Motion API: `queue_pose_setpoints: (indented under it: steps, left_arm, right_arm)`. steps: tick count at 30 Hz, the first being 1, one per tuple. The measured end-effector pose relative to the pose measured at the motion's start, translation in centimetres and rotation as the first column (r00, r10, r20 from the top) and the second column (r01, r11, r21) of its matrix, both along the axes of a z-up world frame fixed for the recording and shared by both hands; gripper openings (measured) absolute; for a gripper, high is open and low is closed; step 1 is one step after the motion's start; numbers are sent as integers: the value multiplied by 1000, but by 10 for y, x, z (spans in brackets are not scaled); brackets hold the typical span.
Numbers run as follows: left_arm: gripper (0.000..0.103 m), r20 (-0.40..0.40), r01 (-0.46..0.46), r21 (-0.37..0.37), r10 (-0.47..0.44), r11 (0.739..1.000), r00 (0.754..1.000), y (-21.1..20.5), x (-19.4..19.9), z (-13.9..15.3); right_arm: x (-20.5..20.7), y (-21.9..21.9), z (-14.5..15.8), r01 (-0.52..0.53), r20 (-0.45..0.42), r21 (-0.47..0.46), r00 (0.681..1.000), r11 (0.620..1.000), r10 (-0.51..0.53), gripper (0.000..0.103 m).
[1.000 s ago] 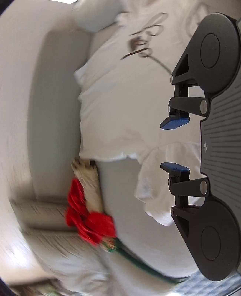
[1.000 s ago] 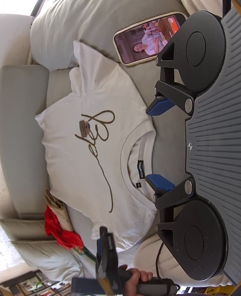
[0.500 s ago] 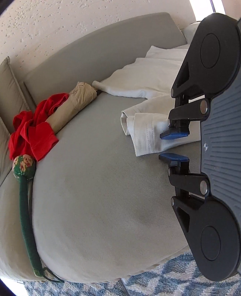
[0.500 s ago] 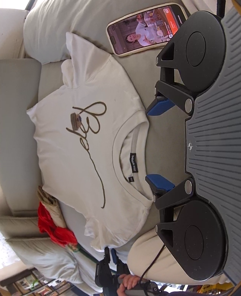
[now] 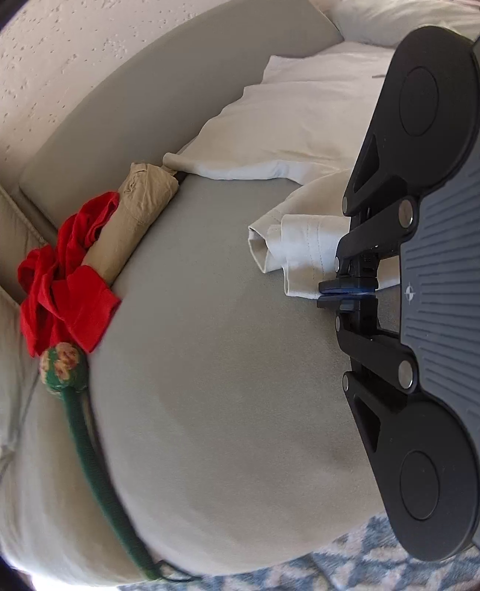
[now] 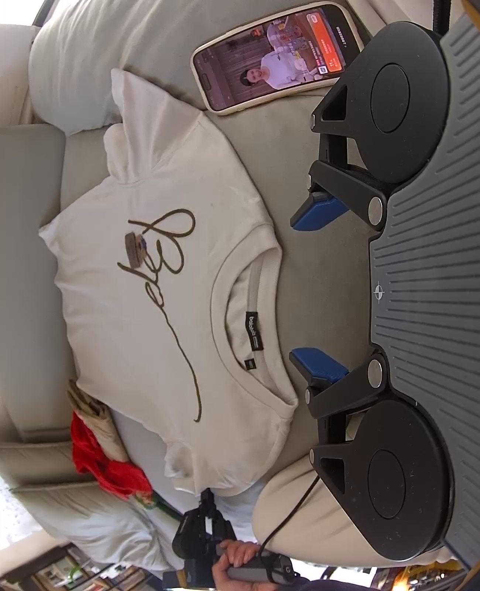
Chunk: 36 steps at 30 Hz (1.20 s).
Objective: Fold clothes
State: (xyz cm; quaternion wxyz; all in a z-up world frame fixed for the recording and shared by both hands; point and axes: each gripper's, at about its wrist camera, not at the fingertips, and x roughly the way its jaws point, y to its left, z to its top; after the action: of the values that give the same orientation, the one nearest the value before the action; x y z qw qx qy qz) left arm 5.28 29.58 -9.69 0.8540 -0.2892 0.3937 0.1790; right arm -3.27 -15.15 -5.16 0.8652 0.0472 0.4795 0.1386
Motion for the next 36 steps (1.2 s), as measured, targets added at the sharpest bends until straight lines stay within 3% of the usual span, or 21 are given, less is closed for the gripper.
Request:
queue_pose_setpoints:
  steps: [4,8,13,16,17,19,22,24,27,28,29,30,33,34,36]
  left_arm:
    - [0,62,-91,116,84,989,995,-16,-34,27]
    - [0,7,-153,97,153,983,988,-15,-50,18]
    - [0,-154,-204,118,221,972,963,-6,-52,-1]
    - [0,-124,-199,107,212,974,969,-9,-67,10]
    - [2,-105,-157,128,170,979,980,-18,-68,19]
    - [18,-76,-53,193,69,980,995,-44,-67,34]
    - [33,-49,138,243,-130,960,990,-95,-66,48]
    - [36,-54,273,219,-267,937,962,-129,-60,47]
    - [37,-92,413,199,-403,889,911,-174,-51,36]
    - [37,-114,448,206,-433,870,894,-189,-48,32]
    - [37,-133,478,216,-459,852,878,-202,-46,28]
    - [39,-139,499,224,-479,837,867,-212,-46,24]
    - [45,-172,557,240,-529,796,831,-235,-44,11]
    - [45,-207,573,225,-536,788,819,-239,-41,5]
    - [47,-216,572,223,-532,790,819,-241,-44,-1]
  right_arm:
    - [-1,-6,-1,13,1,12,1000,1000,-13,75]
    - [2,-12,-6,32,-20,24,999,999,-31,75]
    - [3,-13,-10,20,-36,31,999,999,-19,76]
    - [2,-18,-10,26,-34,36,999,999,-25,77]
    - [1,-21,-10,37,-32,42,999,998,-35,77]
    - [4,-29,-11,66,-33,56,997,996,-64,77]
    - [9,-35,-17,100,-44,69,994,993,-98,76]
    - [12,-32,-19,91,-37,58,995,994,-89,75]
    - [16,-17,-21,17,2,7,1000,1000,-17,70]
    - [17,-9,-21,-24,20,-25,999,999,25,62]
    - [19,-3,-21,-61,40,-65,997,996,64,49]
    - [22,2,-21,-84,60,-103,994,991,90,45]
    - [37,9,-19,-104,111,-160,986,982,122,44]
    - [45,8,-20,-91,117,-170,987,981,111,44]
    - [60,3,-28,-50,94,-198,993,979,69,47]
